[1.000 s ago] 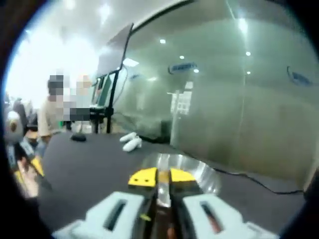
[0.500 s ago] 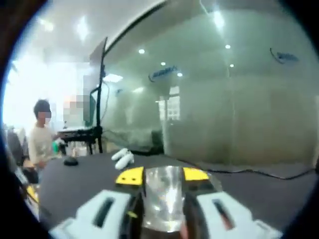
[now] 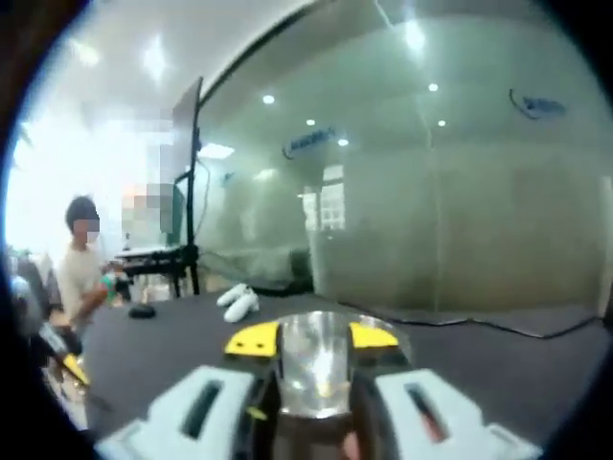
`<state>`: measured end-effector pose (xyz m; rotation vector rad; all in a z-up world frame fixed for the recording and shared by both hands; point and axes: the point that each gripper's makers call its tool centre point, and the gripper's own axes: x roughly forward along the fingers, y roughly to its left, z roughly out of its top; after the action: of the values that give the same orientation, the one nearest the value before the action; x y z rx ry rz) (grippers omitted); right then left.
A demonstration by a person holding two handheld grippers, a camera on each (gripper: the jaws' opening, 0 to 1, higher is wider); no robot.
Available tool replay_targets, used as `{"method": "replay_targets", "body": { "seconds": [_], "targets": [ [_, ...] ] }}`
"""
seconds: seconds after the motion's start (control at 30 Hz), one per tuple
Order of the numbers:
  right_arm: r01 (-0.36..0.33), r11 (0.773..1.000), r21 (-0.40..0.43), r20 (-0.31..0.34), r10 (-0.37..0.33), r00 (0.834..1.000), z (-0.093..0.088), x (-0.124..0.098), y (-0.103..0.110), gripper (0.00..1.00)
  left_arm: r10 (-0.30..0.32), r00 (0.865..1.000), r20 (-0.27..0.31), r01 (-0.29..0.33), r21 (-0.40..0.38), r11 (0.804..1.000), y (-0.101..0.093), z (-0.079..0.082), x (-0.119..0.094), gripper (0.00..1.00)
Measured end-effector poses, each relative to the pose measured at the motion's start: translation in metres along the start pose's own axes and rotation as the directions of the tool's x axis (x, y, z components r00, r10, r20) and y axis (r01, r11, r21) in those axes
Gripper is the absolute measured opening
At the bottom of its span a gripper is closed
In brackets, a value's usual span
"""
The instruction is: Pick up the QQ candy scattered on the table and place it into the stainless steel bowl on the table
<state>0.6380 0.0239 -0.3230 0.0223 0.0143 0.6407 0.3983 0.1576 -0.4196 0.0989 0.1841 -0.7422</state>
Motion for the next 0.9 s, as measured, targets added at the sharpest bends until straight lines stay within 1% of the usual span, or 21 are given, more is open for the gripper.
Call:
{"method": "replay_targets", "body": {
  "seconds": [0.03, 0.07, 0.17, 0.23, 0.33, 0.37, 0.43, 0.5, 0.57, 0.63, 0.7, 0.77, 0.83, 0.9],
  "targets": [
    [-0.024, 1.000, 0.009, 0.023, 0.024, 0.999, 0.001, -0.008, 0.004, 0.25, -0.001, 1.000, 0.000, 0.001, 0.002, 1.000, 0.000, 0.000, 0.000, 0.42],
    [-0.037, 0.999, 0.021, 0.029, 0.036, 0.999, -0.003, -0.017, 0.006, 0.24, -0.001, 1.000, 0.002, 0.001, 0.005, 1.000, -0.001, 0.001, 0.000, 0.42],
    [-0.053, 0.998, 0.039, -0.001, 0.053, 0.999, -0.026, -0.042, 0.006, 0.24, -0.005, 1.000, 0.009, 0.005, 0.006, 1.000, -0.002, 0.003, 0.000, 0.42],
    [-0.051, 0.998, 0.039, -0.044, 0.053, 0.998, -0.044, -0.061, 0.005, 0.24, -0.010, 1.000, 0.006, 0.010, 0.013, 1.000, -0.004, 0.003, 0.000, 0.42],
    [-0.068, 0.995, 0.079, -0.068, 0.073, 0.995, -0.060, -0.084, 0.003, 0.24, -0.016, 1.000, -0.001, 0.016, 0.017, 1.000, -0.004, 0.001, 0.003, 0.42],
    [-0.069, 0.994, 0.081, -0.081, 0.075, 0.994, -0.066, -0.092, 0.002, 0.23, -0.016, 1.000, -0.003, 0.016, 0.017, 1.000, -0.004, 0.000, 0.003, 0.42],
    [-0.061, 0.996, 0.057, -0.105, 0.067, 0.992, -0.076, -0.108, 0.002, 0.22, -0.016, 1.000, -0.004, 0.016, 0.013, 1.000, -0.004, -0.001, 0.005, 0.42],
    [-0.033, 0.999, 0.011, -0.116, 0.034, 0.993, -0.081, -0.121, -0.004, 0.21, -0.020, 1.000, -0.004, 0.021, 0.009, 1.000, -0.006, -0.002, 0.007, 0.42],
    [-0.016, 0.999, -0.039, -0.093, 0.013, 0.996, -0.077, -0.133, -0.008, 0.20, -0.032, 0.999, -0.014, 0.032, 0.019, 0.999, -0.010, -0.004, 0.010, 0.42],
    [-0.029, 0.999, -0.027, -0.086, 0.026, 0.996, -0.076, -0.145, -0.008, 0.20, -0.034, 0.999, -0.018, 0.035, 0.031, 0.999, -0.011, -0.005, 0.012, 0.42],
    [-0.041, 0.999, -0.020, -0.093, 0.039, 0.995, -0.080, -0.150, -0.005, 0.20, -0.034, 0.999, -0.013, 0.034, 0.031, 0.999, -0.011, -0.003, 0.015, 0.42],
    [-0.048, 0.997, -0.056, -0.134, 0.040, 0.990, -0.093, -0.153, -0.004, 0.20, -0.035, 0.999, 0.000, 0.035, 0.028, 0.999, -0.012, 0.001, 0.016, 0.42],
    [-0.046, 0.997, -0.057, -0.194, 0.035, 0.980, -0.108, -0.154, -0.003, 0.20, -0.042, 0.999, 0.007, 0.042, 0.032, 0.999, -0.015, 0.003, 0.018, 0.42],
    [-0.054, 0.996, -0.064, -0.187, 0.041, 0.981, -0.109, -0.152, 0.000, 0.20, -0.045, 0.999, 0.008, 0.045, 0.035, 0.998, -0.016, 0.003, 0.019, 0.42]
  ]
}}
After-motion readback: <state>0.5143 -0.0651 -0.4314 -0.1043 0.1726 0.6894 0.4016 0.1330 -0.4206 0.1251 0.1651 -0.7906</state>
